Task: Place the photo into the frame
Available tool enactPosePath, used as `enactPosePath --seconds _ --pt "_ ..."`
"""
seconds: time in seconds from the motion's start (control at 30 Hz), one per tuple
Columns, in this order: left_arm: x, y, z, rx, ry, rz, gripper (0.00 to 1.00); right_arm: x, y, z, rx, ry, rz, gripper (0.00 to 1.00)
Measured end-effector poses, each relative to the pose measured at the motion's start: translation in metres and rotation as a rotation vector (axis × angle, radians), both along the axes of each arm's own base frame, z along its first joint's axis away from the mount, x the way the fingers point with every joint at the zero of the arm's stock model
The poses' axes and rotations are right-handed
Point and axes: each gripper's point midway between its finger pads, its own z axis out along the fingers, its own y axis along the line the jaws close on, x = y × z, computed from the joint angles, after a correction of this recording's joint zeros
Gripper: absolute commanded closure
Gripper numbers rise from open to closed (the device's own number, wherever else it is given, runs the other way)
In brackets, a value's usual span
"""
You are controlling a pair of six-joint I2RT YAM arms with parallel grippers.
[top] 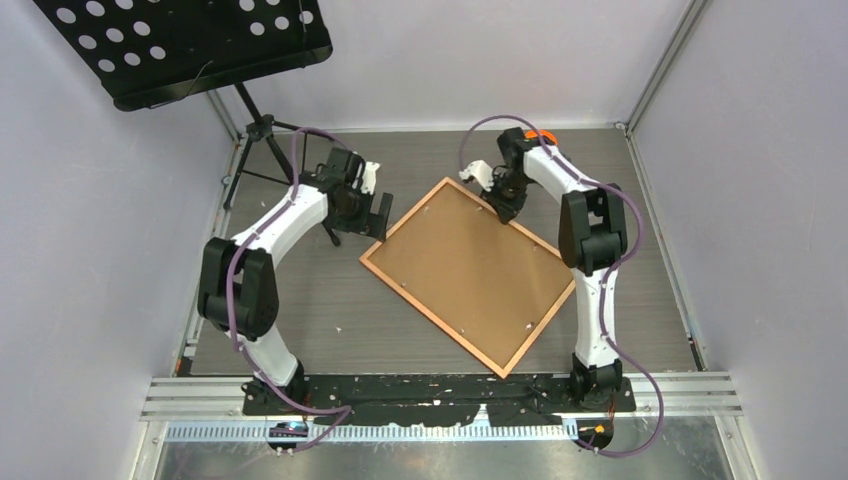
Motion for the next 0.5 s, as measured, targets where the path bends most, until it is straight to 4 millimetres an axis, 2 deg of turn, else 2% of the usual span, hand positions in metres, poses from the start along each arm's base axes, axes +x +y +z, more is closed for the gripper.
enactPosePath --seconds 0.1,0.23,0.5 --pt "0.006 0.002 -0.007 0.026 0.013 0.002 0.00 -0.001 0.025 0.000 -0.008 -0.004 0.092 0.94" --pt "0.015 0.003 -0.013 0.055 0.033 0.010 0.00 -0.001 0.047 0.001 -0.020 -0.012 0.184 0.94" --pt "0.029 -0.001 -0.031 0.085 0.093 0.011 0.01 0.001 0.061 0.001 -0.045 -0.034 0.287 0.94"
